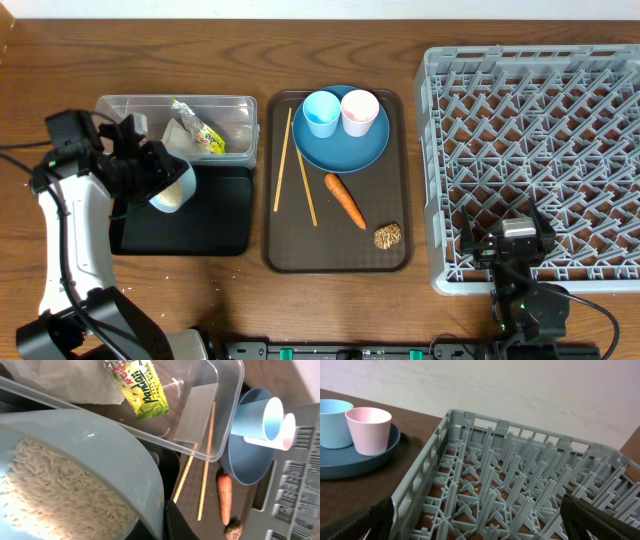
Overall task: Sort waste into correct bins and load items into the dishwasher rack
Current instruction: 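Tilt the bowl with the left gripper to pour rice onto the black tray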
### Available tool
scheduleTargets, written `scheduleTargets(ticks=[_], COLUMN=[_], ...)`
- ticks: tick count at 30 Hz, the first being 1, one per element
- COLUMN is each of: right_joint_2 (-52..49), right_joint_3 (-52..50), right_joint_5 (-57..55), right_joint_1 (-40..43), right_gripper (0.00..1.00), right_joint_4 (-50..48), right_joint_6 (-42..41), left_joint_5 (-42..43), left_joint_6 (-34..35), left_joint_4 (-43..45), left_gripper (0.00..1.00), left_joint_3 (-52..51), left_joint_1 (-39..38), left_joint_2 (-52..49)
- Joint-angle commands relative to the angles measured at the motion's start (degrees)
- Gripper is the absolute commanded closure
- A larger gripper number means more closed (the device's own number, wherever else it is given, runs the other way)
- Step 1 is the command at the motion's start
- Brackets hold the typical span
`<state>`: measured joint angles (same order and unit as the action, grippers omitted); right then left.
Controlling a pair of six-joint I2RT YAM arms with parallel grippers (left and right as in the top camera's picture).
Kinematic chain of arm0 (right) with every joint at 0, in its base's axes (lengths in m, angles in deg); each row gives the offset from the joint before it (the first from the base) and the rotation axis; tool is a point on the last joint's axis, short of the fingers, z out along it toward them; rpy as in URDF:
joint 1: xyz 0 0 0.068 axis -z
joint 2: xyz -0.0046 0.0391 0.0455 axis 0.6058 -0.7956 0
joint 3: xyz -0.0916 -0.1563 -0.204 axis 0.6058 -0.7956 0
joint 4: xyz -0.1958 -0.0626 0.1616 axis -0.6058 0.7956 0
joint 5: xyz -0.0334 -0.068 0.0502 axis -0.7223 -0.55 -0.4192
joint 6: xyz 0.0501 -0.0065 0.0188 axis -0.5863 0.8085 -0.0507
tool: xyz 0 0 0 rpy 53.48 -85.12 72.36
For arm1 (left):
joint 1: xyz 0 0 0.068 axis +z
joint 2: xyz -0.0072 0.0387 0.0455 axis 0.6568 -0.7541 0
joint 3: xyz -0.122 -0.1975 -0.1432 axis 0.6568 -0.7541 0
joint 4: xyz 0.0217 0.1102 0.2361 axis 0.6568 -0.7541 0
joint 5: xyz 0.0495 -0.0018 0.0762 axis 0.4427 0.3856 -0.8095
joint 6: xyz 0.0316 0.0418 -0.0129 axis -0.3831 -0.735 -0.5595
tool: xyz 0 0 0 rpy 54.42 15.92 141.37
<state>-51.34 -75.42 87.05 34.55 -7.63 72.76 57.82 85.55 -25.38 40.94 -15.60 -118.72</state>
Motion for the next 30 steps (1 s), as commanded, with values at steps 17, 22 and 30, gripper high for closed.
scheduleTargets(ticks=[17, 22, 30], right_joint_2=[0.09, 0.09, 0.09], right_joint_3=[-0.07, -0.07, -0.07], right_joint_5=[0.20, 0.20, 0.20], right_joint_1=[0.44, 0.44, 0.44], right_gripper=[0.01, 0.01, 0.01], right_joint_4=[0.22, 0.22, 0.22], right_joint_6=[0.35, 0.35, 0.35], left_joint_5=[39.63, 40.39, 46.82], left_joint_6=[-3.34, -3.34, -4.00], left_joint_4=[15.98, 14.29, 14.80], left_gripper=[0.94, 0.94, 0.94], left_joint_3=[-15.52, -15.82, -16.15], left_joint_1=[14.91, 15.76, 16.04], left_joint_2=[0.50, 0.50, 0.50])
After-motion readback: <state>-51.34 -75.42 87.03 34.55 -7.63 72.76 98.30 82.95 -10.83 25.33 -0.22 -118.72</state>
